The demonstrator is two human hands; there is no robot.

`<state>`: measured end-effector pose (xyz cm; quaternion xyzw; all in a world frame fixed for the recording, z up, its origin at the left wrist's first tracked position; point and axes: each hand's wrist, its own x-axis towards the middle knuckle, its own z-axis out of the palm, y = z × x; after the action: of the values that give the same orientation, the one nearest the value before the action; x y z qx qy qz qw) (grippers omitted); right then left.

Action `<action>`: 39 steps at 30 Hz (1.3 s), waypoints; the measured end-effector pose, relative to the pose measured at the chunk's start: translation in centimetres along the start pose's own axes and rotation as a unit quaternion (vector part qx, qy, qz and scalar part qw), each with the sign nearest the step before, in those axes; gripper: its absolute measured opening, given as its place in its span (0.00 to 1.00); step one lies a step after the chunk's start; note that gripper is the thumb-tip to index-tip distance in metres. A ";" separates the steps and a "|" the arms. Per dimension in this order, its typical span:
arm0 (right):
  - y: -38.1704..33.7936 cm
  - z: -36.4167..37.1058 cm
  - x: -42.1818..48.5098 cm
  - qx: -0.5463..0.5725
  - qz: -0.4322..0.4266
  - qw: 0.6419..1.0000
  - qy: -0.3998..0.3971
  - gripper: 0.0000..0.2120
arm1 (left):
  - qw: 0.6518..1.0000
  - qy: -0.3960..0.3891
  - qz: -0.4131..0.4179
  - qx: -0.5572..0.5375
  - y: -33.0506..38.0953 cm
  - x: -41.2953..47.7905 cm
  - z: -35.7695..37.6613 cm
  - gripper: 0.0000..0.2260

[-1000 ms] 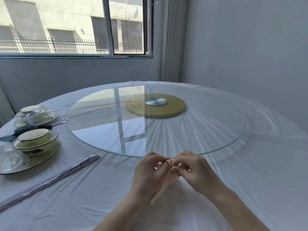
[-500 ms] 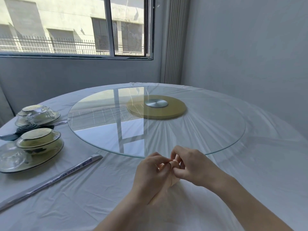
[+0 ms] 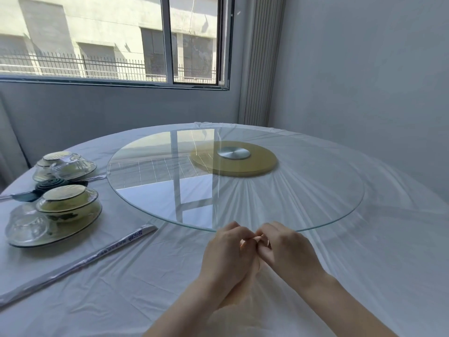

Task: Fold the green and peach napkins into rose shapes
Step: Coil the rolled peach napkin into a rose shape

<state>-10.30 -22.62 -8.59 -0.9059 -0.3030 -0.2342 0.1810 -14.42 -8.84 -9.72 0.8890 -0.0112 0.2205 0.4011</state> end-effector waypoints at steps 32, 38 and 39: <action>1.2 -1.0 2.3 0.100 -0.005 0.987 -0.123 0.08 | 0.997 0.001 -0.005 -0.073 -0.9 0.5 0.2 0.04; 1.1 0.1 2.3 0.020 -0.080 0.995 -0.051 0.08 | 0.997 0.012 -0.009 -0.073 -0.9 0.5 0.1 0.05; 1.1 0.3 2.2 -0.009 -0.104 0.994 -0.024 0.08 | 0.997 0.014 -0.008 -0.073 -0.8 0.5 0.0 0.05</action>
<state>-7.97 -22.33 -7.89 -0.8763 -0.3980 -0.2324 0.1401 -13.82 -8.21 -10.14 0.8544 -0.0140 0.2282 0.4666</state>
